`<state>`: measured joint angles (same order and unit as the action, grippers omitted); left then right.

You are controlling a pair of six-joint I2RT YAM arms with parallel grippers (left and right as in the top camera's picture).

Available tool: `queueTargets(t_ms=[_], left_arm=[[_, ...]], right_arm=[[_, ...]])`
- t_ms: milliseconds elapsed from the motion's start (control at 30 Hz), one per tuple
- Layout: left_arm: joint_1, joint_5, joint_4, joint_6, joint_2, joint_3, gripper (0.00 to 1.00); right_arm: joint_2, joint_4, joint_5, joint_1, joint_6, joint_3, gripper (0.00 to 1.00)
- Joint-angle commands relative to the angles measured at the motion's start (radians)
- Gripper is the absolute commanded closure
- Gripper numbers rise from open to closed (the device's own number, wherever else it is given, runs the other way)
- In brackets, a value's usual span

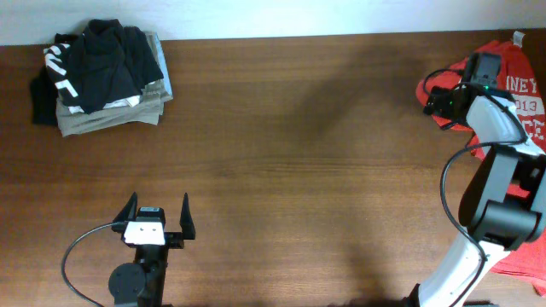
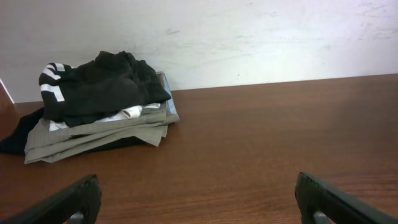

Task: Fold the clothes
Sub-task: 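Grasp the red T-shirt with the right gripper and drag it to center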

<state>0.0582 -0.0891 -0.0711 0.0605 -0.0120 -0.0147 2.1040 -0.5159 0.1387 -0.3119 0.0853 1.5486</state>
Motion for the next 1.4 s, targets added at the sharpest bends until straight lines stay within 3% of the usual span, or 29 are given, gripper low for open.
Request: queueTargets(t_ms=[0, 100, 233, 267, 367, 400, 433, 533, 633, 767, 867, 933, 967, 1000, 1033, 1067, 1100, 1133, 1267, 1367], left_arm=[[-0.003, 0.000, -0.001, 0.009, 0.005, 0.006, 0.01], [-0.003, 0.000, -0.001, 0.009, 0.005, 0.006, 0.01], [-0.003, 0.000, -0.001, 0.009, 0.005, 0.006, 0.01], [-0.003, 0.000, -0.001, 0.009, 0.005, 0.006, 0.01], [-0.003, 0.000, -0.001, 0.009, 0.005, 0.006, 0.01], [-0.003, 0.000, -0.001, 0.009, 0.005, 0.006, 0.01], [-0.003, 0.000, -0.001, 0.009, 0.005, 0.006, 0.01], [-0.003, 0.000, -0.001, 0.009, 0.005, 0.006, 0.01], [-0.003, 0.000, -0.001, 0.009, 0.005, 0.006, 0.01], [-0.003, 0.000, -0.001, 0.009, 0.005, 0.006, 0.01], [-0.003, 0.000, -0.002, 0.009, 0.005, 0.006, 0.01], [-0.003, 0.000, -0.002, 0.009, 0.005, 0.006, 0.01], [-0.003, 0.000, -0.001, 0.009, 0.005, 0.006, 0.01], [-0.003, 0.000, -0.001, 0.009, 0.005, 0.006, 0.01], [-0.003, 0.000, -0.001, 0.009, 0.005, 0.006, 0.01], [-0.003, 0.000, -0.001, 0.009, 0.005, 0.006, 0.01], [-0.003, 0.000, -0.001, 0.009, 0.005, 0.006, 0.01], [-0.003, 0.000, -0.001, 0.009, 0.005, 0.006, 0.01], [-0.003, 0.000, -0.001, 0.009, 0.005, 0.006, 0.01], [-0.003, 0.000, -0.001, 0.009, 0.005, 0.006, 0.01]], right_arm=[[0.043, 0.014, 0.031, -0.004, -0.029, 0.019, 0.07], [0.060, 0.034, 0.005, -0.003, -0.030, 0.019, 0.15], [0.124, 0.083, 0.000, -0.004, -0.030, 0.019, 0.17], [0.128, 0.089, 0.000, -0.004, -0.030, 0.019, 0.22], [0.128, 0.087, -0.021, -0.003, -0.029, 0.019, 0.54], [0.128, 0.080, -0.038, -0.003, -0.025, 0.019, 0.80], [0.128, 0.069, -0.054, -0.003, -0.025, 0.019, 0.96], [0.089, 0.017, -0.151, -0.002, 0.008, 0.032, 0.96], [-0.062, 0.008, -0.461, 0.037, 0.008, 0.045, 0.96], [-0.373, -0.020, -0.573, 0.385, 0.087, 0.046, 0.96], [-0.401, -0.035, -0.573, 0.726, 0.239, 0.045, 0.96], [-0.386, -0.037, -0.536, 0.898, 0.258, 0.045, 0.96], [-0.385, -0.037, -0.486, 0.967, 0.266, 0.045, 0.90], [-0.385, -0.037, -0.443, 1.008, 0.265, 0.045, 0.52], [-0.385, -0.037, -0.441, 1.017, 0.265, 0.045, 0.51], [-0.388, -0.039, -0.441, 1.009, 0.265, 0.045, 0.37], [-0.396, -0.048, -0.441, 0.994, 0.264, 0.047, 0.12], [-0.416, -0.079, -0.441, 0.949, 0.264, 0.057, 0.00], [-0.491, -0.214, -0.442, 0.623, 0.272, 0.071, 0.01], [-0.491, -0.423, -0.455, 0.397, 0.271, 0.071, 0.01]])
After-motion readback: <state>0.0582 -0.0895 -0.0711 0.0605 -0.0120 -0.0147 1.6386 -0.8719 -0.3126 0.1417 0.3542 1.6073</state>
